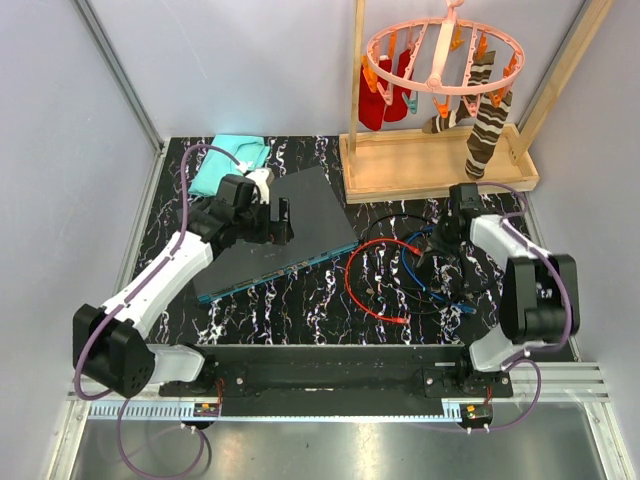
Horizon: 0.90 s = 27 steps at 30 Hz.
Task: Insert the plug into the switch port
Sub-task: Pick up the plug from the center of the board.
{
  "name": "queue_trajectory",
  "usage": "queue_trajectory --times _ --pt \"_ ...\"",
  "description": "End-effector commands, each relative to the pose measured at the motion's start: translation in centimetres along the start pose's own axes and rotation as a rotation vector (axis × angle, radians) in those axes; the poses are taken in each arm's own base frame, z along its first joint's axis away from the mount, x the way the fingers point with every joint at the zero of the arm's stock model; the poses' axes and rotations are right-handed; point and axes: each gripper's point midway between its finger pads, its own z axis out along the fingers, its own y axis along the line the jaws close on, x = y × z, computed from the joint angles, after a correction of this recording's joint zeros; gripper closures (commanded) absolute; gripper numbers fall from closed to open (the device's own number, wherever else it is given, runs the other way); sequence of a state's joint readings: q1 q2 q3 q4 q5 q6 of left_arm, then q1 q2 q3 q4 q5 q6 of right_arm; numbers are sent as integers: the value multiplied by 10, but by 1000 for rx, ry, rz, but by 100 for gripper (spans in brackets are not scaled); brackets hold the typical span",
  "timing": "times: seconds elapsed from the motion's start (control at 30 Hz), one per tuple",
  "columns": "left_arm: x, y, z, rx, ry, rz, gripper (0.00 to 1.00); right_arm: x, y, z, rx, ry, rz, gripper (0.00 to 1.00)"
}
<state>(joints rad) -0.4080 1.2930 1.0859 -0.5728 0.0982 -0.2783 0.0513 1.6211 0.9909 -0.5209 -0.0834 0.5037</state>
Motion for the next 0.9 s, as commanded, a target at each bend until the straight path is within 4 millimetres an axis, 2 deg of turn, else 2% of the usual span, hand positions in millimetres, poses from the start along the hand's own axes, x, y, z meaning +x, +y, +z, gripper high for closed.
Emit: queue_trajectory --times 0.0,0.17,0.2,0.23,0.27,0.3,0.33,0.5,0.67,0.87 --pt "-18 -41 -15 139 -98 22 1 -12 36 -46 -177 -96 66 94" --pt "-26 -79 -24 267 -187 10 1 -7 63 -83 -334 -191 110 95" --pt "-29 -92 -26 307 -213 17 1 -11 73 -93 -384 -226 135 96" --pt "-30 -100 -28 330 -226 16 1 -2 80 -102 -431 -240 130 96" --pt "-31 -107 -30 353 -236 5 1 0 87 -108 -468 -255 139 96" --pt "-34 -124 -34 400 -261 21 2 -3 97 -118 -524 -282 168 96" --pt "-35 -132 -35 415 -273 26 2 10 105 -126 -566 -280 156 96" --pt "-38 -175 -40 474 -338 69 5 24 130 -152 -698 -327 209 96" --pt "-33 -199 -21 484 -294 80 10 28 135 -171 -779 -355 225 96" --pt "-28 -225 -2 509 -274 100 21 32 130 -175 -780 -359 236 96"
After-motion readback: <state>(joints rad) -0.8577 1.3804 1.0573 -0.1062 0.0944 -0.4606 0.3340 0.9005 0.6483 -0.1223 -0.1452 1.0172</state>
